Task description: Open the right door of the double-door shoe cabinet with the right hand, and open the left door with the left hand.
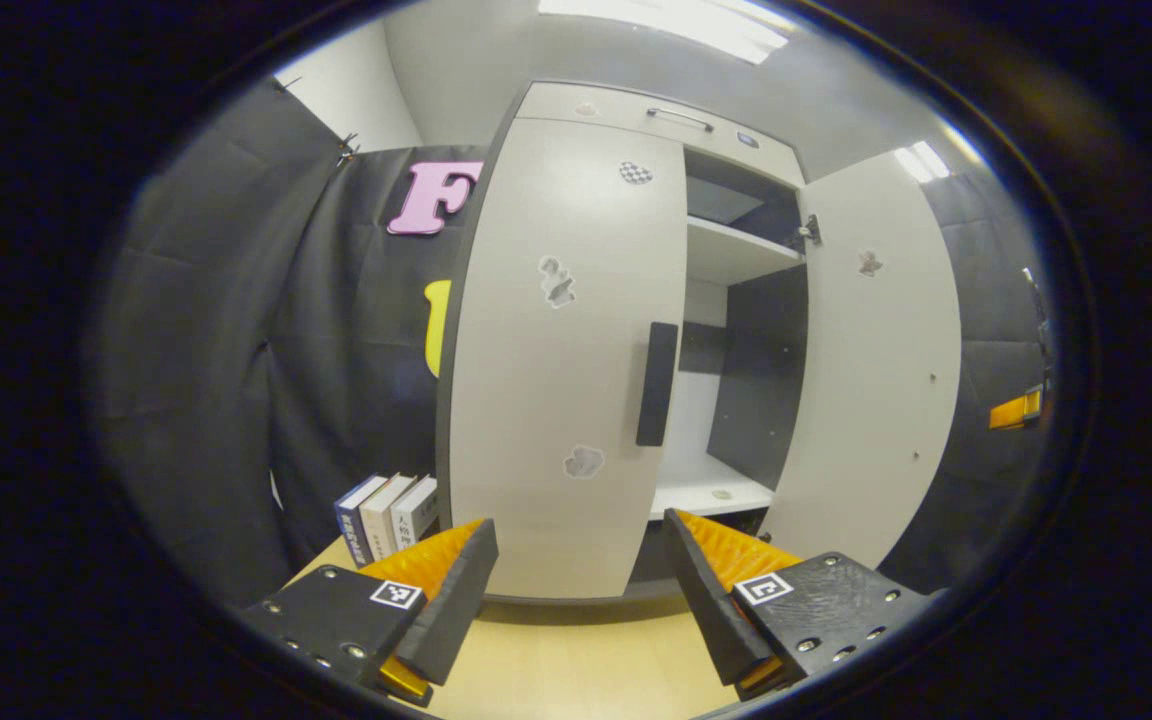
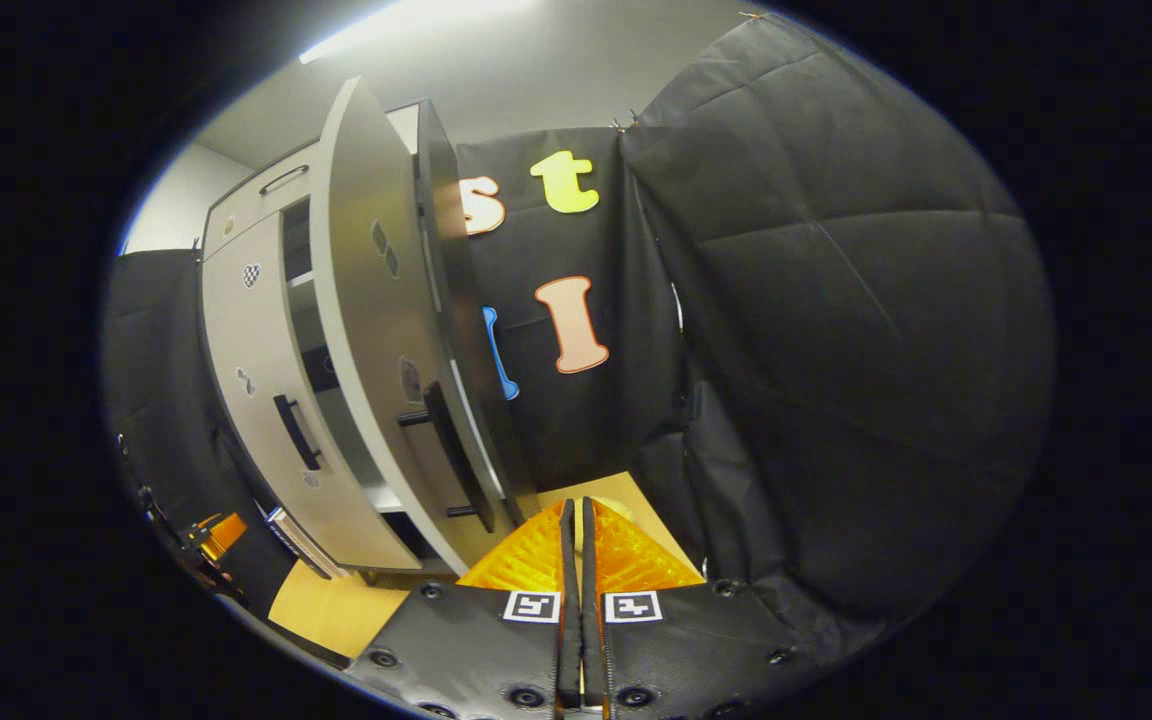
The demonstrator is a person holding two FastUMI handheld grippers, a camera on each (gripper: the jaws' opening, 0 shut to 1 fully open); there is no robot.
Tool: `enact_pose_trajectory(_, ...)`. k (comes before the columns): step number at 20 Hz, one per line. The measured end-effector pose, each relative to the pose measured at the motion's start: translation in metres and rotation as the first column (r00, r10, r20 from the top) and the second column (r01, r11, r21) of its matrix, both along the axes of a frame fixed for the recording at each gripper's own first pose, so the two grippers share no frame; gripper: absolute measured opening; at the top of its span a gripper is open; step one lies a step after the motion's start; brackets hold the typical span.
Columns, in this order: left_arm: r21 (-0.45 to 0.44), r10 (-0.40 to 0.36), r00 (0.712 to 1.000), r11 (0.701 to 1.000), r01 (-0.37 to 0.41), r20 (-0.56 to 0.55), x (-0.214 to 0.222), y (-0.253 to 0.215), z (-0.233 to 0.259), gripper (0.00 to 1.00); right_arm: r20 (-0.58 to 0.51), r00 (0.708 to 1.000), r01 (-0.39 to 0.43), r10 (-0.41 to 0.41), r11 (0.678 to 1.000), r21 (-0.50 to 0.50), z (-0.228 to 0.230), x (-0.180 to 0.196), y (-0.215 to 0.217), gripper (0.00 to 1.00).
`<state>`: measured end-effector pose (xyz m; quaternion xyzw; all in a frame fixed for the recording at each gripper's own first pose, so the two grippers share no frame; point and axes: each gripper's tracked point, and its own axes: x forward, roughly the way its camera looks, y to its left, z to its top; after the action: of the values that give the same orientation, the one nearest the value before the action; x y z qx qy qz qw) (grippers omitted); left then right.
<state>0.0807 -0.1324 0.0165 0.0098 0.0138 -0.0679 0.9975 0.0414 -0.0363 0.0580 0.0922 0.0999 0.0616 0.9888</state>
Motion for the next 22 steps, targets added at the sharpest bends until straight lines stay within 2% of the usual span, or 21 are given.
enact_pose_trajectory(4, 0.01, -0.026, 0.999, 1.0, 0.026, 0.027, 0.037, -0.027, 0.025, 0.97, 0.009, 1.0, 0.017, -0.017, 1.0, 0.006, -0.002, 0.026, -0.007, 0.02)
enact_pose_trajectory(6, 0.027, -0.019, 0.999, 0.999, 0.018, 0.046, 0.056, -0.037, 0.035, 0.97, 0.014, 0.999, 0.029, -0.029, 0.999, -0.019, -0.006, 0.044, -0.012, 0.0)
enact_pose_trajectory(8, 0.022, -0.016, 0.998, 1.0, 0.015, 0.055, 0.074, -0.048, 0.042, 0.99, 0.027, 0.999, 0.039, -0.038, 0.998, -0.039, -0.006, 0.064, -0.018, 0.02)
enact_pose_trajectory(9, 0.012, -0.012, 0.998, 1.0, 0.011, 0.054, 0.085, -0.052, 0.043, 0.99, 0.025, 0.999, 0.041, -0.04, 0.998, -0.037, -0.008, 0.074, -0.02, 0.05)
enact_pose_trajectory(10, 0.004, -0.009, 0.998, 1.0, 0.009, 0.056, 0.094, -0.056, 0.046, 0.99, 0.02, 0.999, 0.04, -0.04, 0.999, -0.02, -0.008, 0.084, -0.022, 0.17)
enact_pose_trajectory(12, -0.011, 0.003, 0.998, 1.0, -0.002, 0.062, 0.112, -0.062, 0.051, 0.99, 0.035, 0.998, 0.056, -0.056, 0.998, 0.007, -0.006, 0.105, -0.03, 0.25)
enact_pose_trajectory(13, -0.016, 0.004, 0.998, 1.0, -0.003, 0.061, 0.121, -0.065, 0.052, 0.99, 0.045, 0.997, 0.066, -0.066, 0.998, 0.013, -0.004, 0.114, -0.035, 0.19)
enact_pose_trajectory(14, -0.018, 0.005, 0.998, 1.0, -0.004, 0.061, 0.127, -0.068, 0.053, 0.99, 0.048, 0.996, 0.069, -0.07, 0.997, 0.016, -0.004, 0.122, -0.039, 0.23)
enact_pose_trajectory(18, 0.003, 0.018, 0.998, 1.0, -0.018, 0.062, 0.155, -0.077, 0.054, 0.97, 0.065, 0.993, 0.095, -0.095, 0.995, -0.004, -0.009, 0.15, -0.05, 0.81)
enact_pose_trajectory(19, 0.003, 0.018, 0.998, 1.0, -0.018, 0.06, 0.16, -0.081, 0.053, 0.97, 0.075, 0.992, 0.101, -0.1, 0.995, -0.01, -0.009, 0.155, -0.053, 0.82)
enact_pose_trajectory(21, -0.002, 0.015, 0.998, 1.0, -0.015, 0.058, 0.167, -0.088, 0.052, 0.97, 0.086, 0.992, 0.098, -0.097, 0.995, -0.014, -0.009, 0.165, -0.054, 0.92)
enact_pose_trajectory(22, -0.003, 0.016, 0.998, 1.0, -0.016, 0.06, 0.17, -0.09, 0.052, 0.97, 0.086, 0.992, 0.098, -0.097, 0.995, -0.015, -0.011, 0.17, -0.055, 0.92)
